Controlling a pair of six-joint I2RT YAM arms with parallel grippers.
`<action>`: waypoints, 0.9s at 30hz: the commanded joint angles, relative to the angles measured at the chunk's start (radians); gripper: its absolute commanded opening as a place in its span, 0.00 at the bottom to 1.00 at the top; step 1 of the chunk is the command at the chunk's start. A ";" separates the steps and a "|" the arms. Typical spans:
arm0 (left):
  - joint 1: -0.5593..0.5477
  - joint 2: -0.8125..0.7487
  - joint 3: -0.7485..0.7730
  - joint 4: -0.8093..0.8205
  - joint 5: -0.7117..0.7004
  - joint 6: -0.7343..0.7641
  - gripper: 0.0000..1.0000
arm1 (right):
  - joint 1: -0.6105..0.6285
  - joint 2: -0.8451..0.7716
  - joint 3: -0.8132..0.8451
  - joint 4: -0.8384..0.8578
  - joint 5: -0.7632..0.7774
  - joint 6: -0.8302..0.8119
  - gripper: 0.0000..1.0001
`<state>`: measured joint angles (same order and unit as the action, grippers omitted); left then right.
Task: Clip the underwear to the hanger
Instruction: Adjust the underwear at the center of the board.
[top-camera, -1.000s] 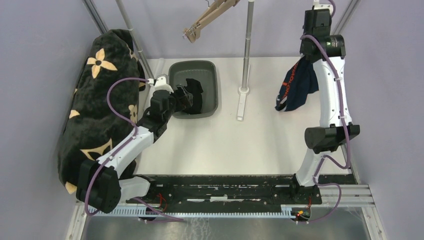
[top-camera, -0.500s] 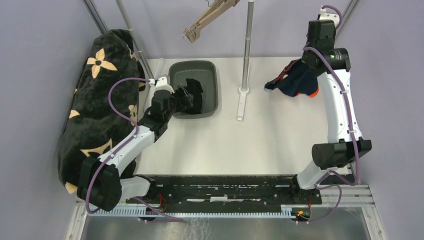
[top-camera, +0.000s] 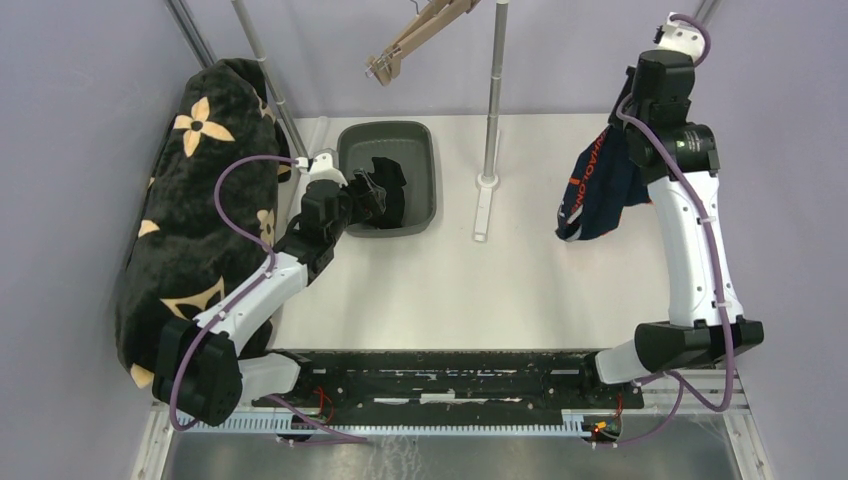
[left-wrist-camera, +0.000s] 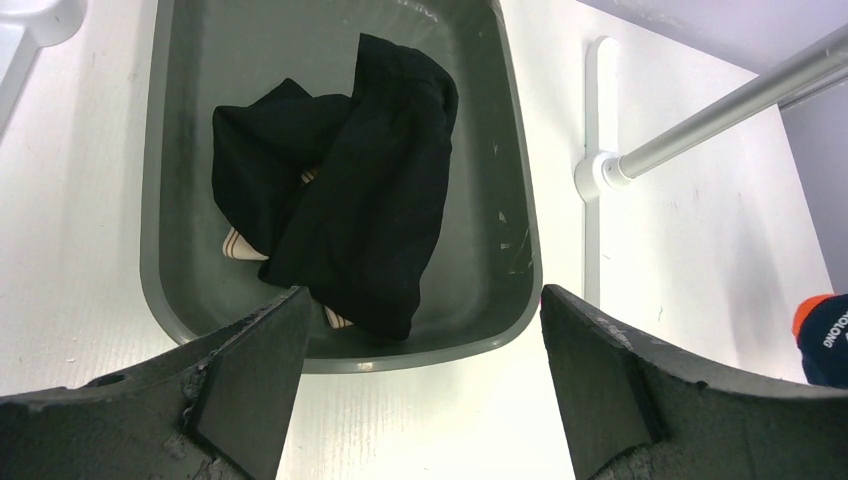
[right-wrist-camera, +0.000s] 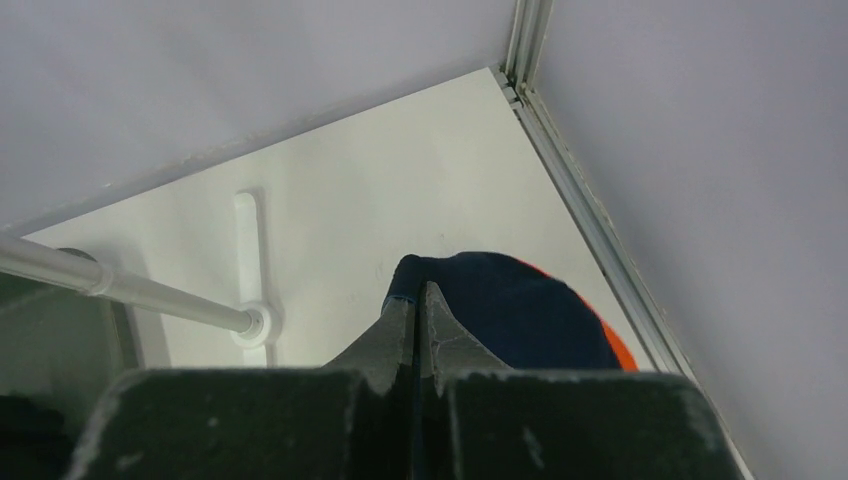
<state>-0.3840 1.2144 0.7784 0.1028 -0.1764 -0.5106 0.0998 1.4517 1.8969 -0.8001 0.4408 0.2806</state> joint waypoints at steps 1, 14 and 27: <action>-0.003 0.009 0.015 0.043 -0.003 -0.002 0.91 | -0.004 0.062 -0.024 0.138 -0.013 0.026 0.00; -0.002 0.037 0.026 0.046 -0.002 0.001 0.91 | -0.004 0.035 -0.123 0.303 0.122 0.084 0.00; -0.004 0.034 0.012 0.067 0.032 -0.008 0.91 | 0.221 -0.291 -0.755 0.191 0.001 0.237 0.84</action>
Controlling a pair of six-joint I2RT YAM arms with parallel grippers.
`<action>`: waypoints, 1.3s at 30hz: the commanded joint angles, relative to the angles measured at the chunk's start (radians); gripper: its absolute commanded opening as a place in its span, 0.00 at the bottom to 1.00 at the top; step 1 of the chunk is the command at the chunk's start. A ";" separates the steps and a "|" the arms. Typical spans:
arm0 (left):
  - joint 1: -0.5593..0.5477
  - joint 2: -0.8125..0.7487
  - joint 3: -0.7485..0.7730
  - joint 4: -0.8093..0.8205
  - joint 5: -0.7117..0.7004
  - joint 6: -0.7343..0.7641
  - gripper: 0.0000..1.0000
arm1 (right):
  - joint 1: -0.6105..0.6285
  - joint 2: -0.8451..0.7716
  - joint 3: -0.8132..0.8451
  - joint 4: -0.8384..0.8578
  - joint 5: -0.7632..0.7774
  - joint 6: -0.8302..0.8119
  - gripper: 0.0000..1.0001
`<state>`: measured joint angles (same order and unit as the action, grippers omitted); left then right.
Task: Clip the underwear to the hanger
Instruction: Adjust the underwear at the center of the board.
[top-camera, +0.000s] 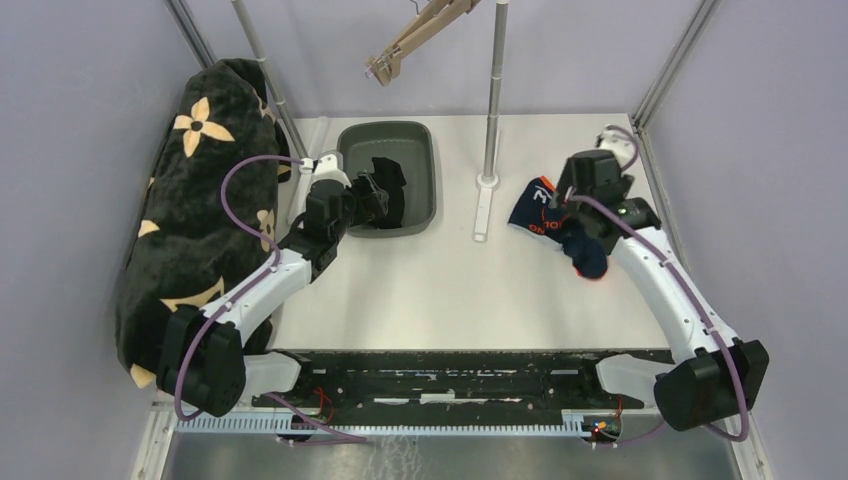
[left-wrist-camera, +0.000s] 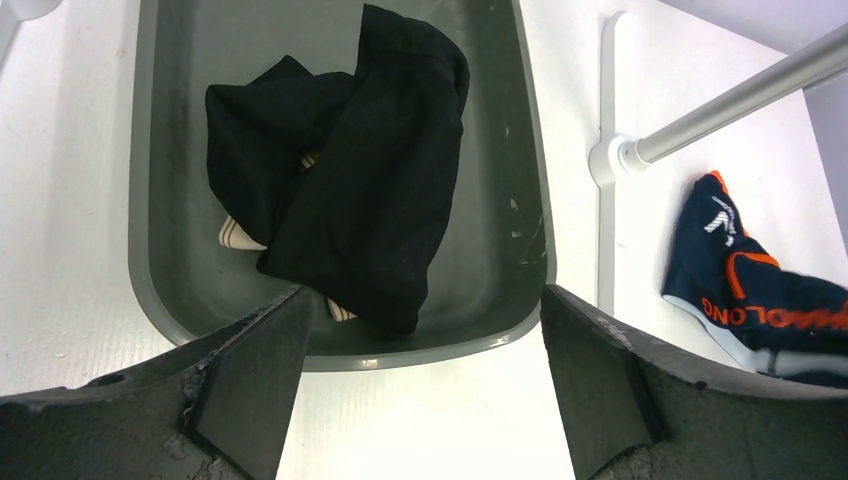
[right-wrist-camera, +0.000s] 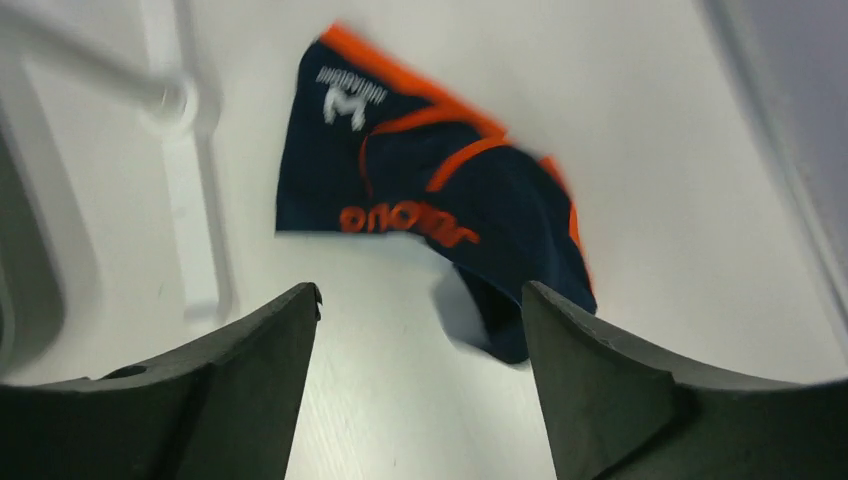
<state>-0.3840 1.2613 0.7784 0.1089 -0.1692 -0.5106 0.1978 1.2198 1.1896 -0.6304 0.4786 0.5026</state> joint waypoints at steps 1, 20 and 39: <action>-0.003 -0.014 0.012 0.061 0.027 -0.009 0.91 | 0.137 -0.063 -0.042 0.018 -0.041 0.009 0.82; -0.003 -0.042 0.004 0.053 0.004 -0.001 0.91 | 0.144 0.341 0.094 0.132 -0.077 -0.170 0.75; -0.002 -0.034 0.006 0.051 -0.015 0.012 0.91 | 0.122 0.775 0.321 0.095 -0.318 -0.012 0.68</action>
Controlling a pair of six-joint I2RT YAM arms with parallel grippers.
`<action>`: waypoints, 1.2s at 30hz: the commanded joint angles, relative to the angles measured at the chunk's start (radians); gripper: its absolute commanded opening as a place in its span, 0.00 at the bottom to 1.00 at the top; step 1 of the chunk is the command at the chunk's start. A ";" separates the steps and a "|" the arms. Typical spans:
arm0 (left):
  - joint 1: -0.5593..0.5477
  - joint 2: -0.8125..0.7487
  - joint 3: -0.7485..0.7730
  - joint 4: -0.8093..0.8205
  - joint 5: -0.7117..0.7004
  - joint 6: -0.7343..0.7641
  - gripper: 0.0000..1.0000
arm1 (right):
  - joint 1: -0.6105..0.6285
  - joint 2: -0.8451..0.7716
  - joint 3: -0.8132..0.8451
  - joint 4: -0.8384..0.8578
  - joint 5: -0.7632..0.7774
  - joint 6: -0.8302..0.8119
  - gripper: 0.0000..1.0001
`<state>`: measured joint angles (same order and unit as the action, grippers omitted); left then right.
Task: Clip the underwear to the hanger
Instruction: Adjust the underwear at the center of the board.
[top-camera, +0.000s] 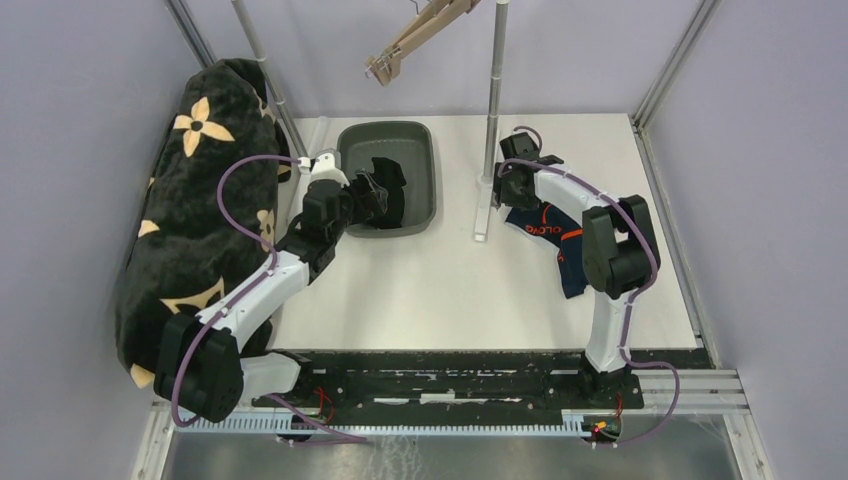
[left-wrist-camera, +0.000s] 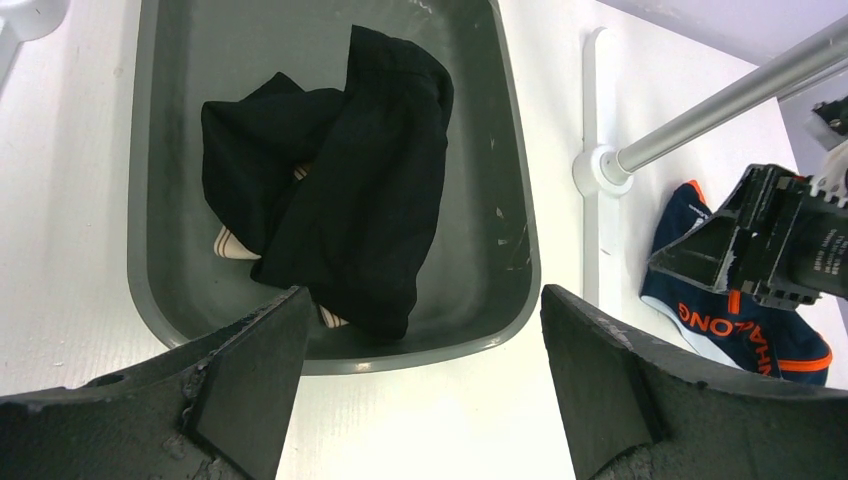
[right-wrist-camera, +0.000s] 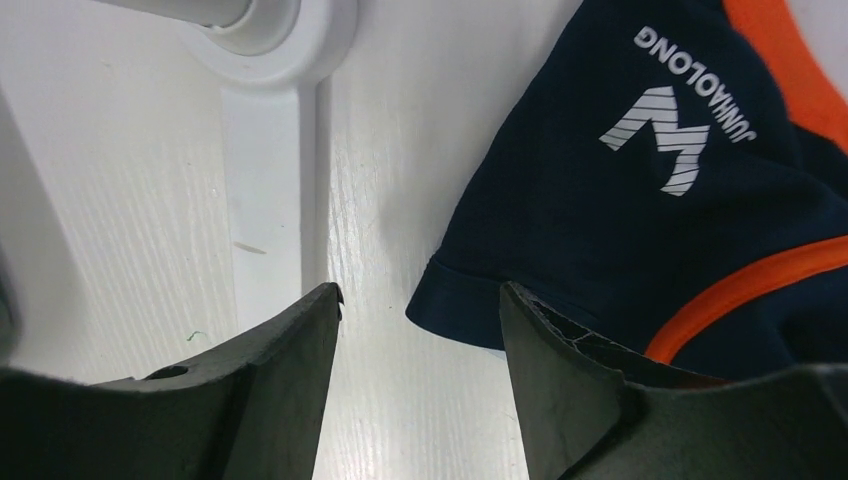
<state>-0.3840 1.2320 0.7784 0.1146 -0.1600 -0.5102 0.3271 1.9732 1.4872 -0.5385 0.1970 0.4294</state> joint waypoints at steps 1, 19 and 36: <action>-0.003 -0.005 0.007 0.045 -0.024 0.012 0.91 | -0.009 0.028 0.020 0.006 -0.042 0.067 0.68; -0.002 0.004 0.008 0.046 -0.031 0.015 0.91 | -0.054 0.078 -0.049 0.044 -0.092 0.118 0.37; -0.002 0.034 0.018 0.057 -0.036 0.022 0.91 | -0.270 0.076 0.264 0.095 -0.228 0.255 0.00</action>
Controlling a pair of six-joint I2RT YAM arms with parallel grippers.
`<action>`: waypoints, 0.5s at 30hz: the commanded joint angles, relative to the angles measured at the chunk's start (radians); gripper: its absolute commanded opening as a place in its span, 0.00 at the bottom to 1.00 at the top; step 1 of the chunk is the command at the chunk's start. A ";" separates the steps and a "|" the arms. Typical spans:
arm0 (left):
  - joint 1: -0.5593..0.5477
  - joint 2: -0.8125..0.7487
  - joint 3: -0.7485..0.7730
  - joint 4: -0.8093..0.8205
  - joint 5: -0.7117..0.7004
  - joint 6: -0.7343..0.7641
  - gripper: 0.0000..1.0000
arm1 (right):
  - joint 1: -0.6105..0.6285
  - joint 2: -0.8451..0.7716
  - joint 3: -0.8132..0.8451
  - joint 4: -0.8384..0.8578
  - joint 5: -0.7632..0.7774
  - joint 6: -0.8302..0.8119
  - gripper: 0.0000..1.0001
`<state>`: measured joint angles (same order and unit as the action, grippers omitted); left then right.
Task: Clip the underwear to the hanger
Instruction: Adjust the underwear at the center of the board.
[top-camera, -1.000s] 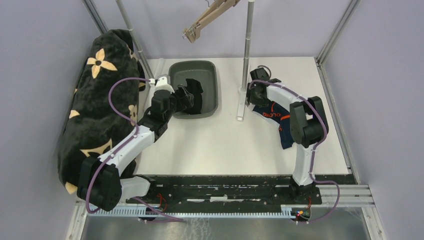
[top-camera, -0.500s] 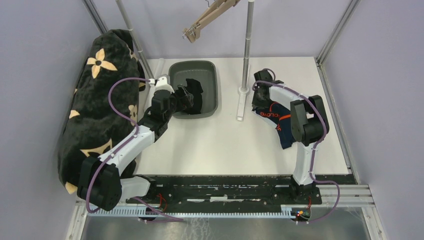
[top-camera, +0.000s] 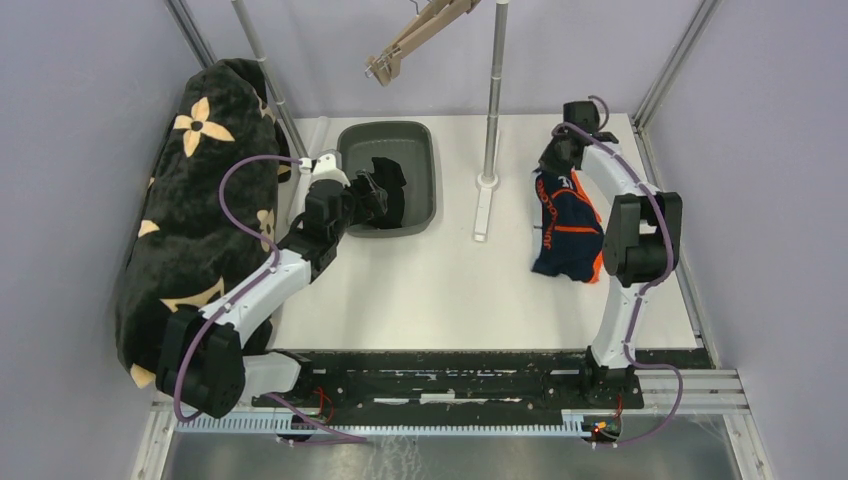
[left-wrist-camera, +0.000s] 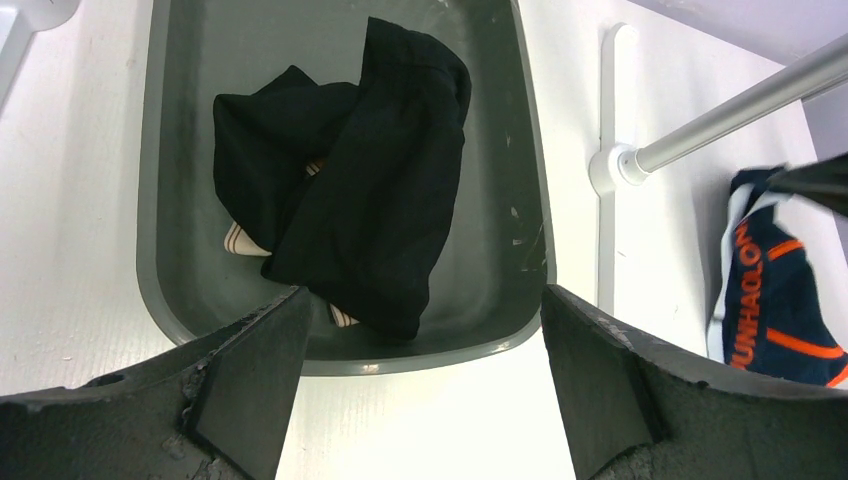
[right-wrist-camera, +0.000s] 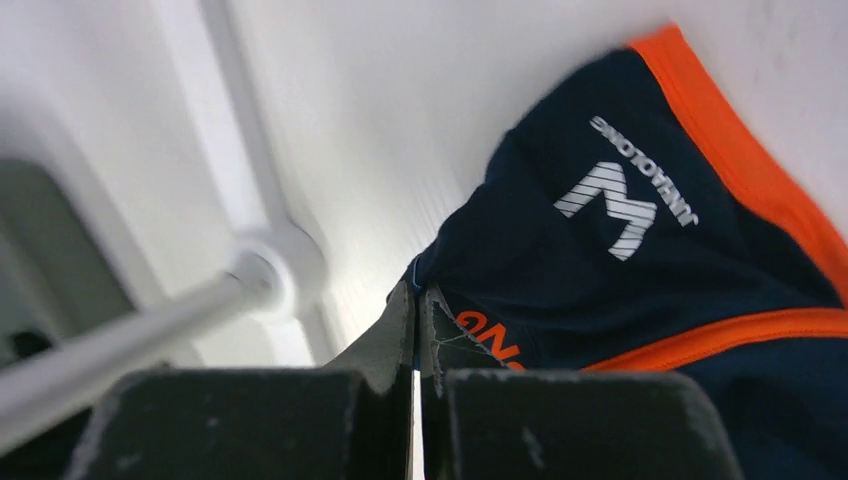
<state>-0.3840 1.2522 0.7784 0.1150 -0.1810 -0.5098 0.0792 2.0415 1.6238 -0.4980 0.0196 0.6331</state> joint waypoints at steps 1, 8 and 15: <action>-0.002 0.018 0.020 0.057 -0.017 0.023 0.91 | -0.028 0.025 0.150 0.065 -0.057 0.060 0.00; 0.000 0.033 0.033 0.051 -0.019 0.028 0.91 | -0.061 0.158 0.295 0.145 -0.166 0.058 0.56; 0.001 0.031 0.031 0.055 -0.020 0.028 0.91 | -0.048 -0.006 0.077 0.199 -0.110 -0.039 0.69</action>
<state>-0.3840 1.2850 0.7784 0.1223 -0.1818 -0.5095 0.0235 2.1571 1.7668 -0.3298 -0.0971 0.6682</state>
